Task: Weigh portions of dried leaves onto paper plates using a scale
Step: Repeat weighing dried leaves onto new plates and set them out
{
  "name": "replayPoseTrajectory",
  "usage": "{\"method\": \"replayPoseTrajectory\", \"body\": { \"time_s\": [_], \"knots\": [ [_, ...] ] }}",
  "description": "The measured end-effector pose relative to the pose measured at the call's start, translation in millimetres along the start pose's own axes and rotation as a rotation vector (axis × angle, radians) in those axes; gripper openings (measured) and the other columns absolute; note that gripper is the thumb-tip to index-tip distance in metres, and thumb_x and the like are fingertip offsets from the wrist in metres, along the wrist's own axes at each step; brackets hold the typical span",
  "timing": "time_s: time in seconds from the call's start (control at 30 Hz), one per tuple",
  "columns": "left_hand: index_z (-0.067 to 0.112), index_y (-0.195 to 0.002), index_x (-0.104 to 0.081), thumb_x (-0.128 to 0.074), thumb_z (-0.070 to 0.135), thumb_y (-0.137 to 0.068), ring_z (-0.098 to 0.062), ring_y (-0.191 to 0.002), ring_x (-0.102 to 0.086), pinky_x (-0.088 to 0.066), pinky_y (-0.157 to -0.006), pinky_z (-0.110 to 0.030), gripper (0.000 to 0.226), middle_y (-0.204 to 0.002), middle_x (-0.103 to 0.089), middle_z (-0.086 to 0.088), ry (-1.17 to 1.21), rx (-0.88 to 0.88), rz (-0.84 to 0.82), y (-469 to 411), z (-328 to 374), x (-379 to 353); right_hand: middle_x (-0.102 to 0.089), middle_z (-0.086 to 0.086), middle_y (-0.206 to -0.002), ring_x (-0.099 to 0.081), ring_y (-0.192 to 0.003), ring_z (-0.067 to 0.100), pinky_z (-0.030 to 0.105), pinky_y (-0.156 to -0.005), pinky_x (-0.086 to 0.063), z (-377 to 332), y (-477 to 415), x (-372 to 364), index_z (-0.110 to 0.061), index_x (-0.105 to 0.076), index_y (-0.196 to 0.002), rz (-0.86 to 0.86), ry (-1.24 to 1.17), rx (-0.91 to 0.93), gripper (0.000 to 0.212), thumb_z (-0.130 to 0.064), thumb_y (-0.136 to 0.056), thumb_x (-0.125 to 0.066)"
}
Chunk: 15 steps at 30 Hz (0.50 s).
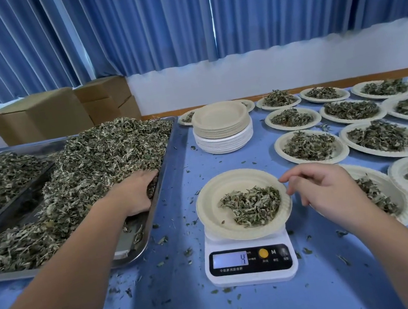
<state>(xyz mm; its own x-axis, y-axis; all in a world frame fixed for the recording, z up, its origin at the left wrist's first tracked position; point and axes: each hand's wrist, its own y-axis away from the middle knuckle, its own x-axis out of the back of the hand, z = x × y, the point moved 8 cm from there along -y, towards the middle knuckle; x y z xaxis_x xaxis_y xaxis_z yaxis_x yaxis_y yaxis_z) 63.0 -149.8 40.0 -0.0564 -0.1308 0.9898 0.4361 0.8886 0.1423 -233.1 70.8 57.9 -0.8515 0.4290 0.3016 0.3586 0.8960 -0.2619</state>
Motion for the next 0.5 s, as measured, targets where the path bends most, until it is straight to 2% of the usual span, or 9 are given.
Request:
{"method": "replayPoseTrajectory", "body": {
  "time_s": [0.07, 0.13, 0.2, 0.3, 0.4, 0.5],
  "knots": [
    [0.016, -0.155, -0.017, -0.060, 0.021, -0.090, -0.023, -0.146, -0.020, -0.021, -0.118, -0.037, 0.078, -0.160, -0.018, -0.007, 0.066, -0.013, -0.043, -2.2, -0.3, -8.3, -0.066, -0.008, -0.060, -0.048, -0.046, 0.006, 0.015, -0.044, -0.039, 1.0, 0.0, 1.0, -0.029, -0.074, -0.076, 0.009, -0.009, -0.007, 0.032, -0.006, -0.090, -0.057],
    [0.014, -0.152, -0.028, -0.062, 0.027, -0.092, -0.023, -0.142, -0.027, -0.022, -0.115, -0.031, 0.071, -0.157, -0.026, -0.008, 0.095, -0.055, -0.068, 0.0, 2.2, -12.3, -0.066, -0.008, -0.060, -0.047, -0.046, 0.007, 0.015, -0.045, -0.039, 1.2, -0.4, 1.6, -0.027, -0.074, -0.077, 0.015, -0.017, -0.007, 0.031, -0.005, -0.090, -0.056],
    [0.012, -0.146, -0.041, -0.062, 0.019, -0.091, -0.023, -0.136, -0.035, -0.026, -0.111, -0.028, 0.058, -0.149, -0.037, -0.009, 0.114, -0.094, -0.033, 5.1, 4.4, -10.7, -0.064, -0.009, -0.057, -0.047, -0.046, 0.006, 0.014, -0.045, -0.039, 0.5, -0.9, 1.2, -0.024, -0.074, -0.078, 0.014, -0.013, -0.001, 0.030, -0.004, -0.090, -0.056],
    [0.014, -0.140, -0.048, -0.055, 0.003, -0.089, -0.025, -0.125, -0.044, -0.034, -0.106, -0.030, 0.052, -0.137, -0.045, -0.011, 0.109, -0.077, 0.096, 15.9, 0.1, -7.6, -0.060, -0.013, -0.052, -0.046, -0.045, 0.007, 0.014, -0.044, -0.037, -0.1, -0.7, 0.6, -0.023, -0.073, -0.078, 0.010, 0.004, 0.002, 0.028, -0.004, -0.090, -0.056],
    [0.017, -0.142, -0.045, -0.056, 0.006, -0.092, -0.025, -0.122, -0.047, -0.038, -0.105, -0.033, 0.052, -0.135, -0.044, -0.009, 0.084, -0.029, 0.150, 25.9, -5.6, -11.7, -0.064, -0.009, -0.059, -0.047, -0.046, 0.008, 0.017, -0.044, -0.038, -0.9, 0.2, 0.9, -0.025, -0.073, -0.077, 0.011, 0.000, 0.004, 0.030, -0.004, -0.090, -0.056],
    [0.020, -0.136, -0.051, -0.057, 0.010, -0.094, -0.024, -0.118, -0.049, -0.041, -0.102, -0.037, 0.044, -0.130, -0.047, -0.006, 0.121, -0.008, 0.170, 33.2, -8.9, -11.6, -0.066, -0.007, -0.061, -0.047, -0.046, 0.007, 0.016, -0.045, -0.039, -2.0, 1.1, 1.3, -0.025, -0.073, -0.077, 0.015, -0.007, 0.008, 0.031, -0.004, -0.090, -0.056]
  ]
}}
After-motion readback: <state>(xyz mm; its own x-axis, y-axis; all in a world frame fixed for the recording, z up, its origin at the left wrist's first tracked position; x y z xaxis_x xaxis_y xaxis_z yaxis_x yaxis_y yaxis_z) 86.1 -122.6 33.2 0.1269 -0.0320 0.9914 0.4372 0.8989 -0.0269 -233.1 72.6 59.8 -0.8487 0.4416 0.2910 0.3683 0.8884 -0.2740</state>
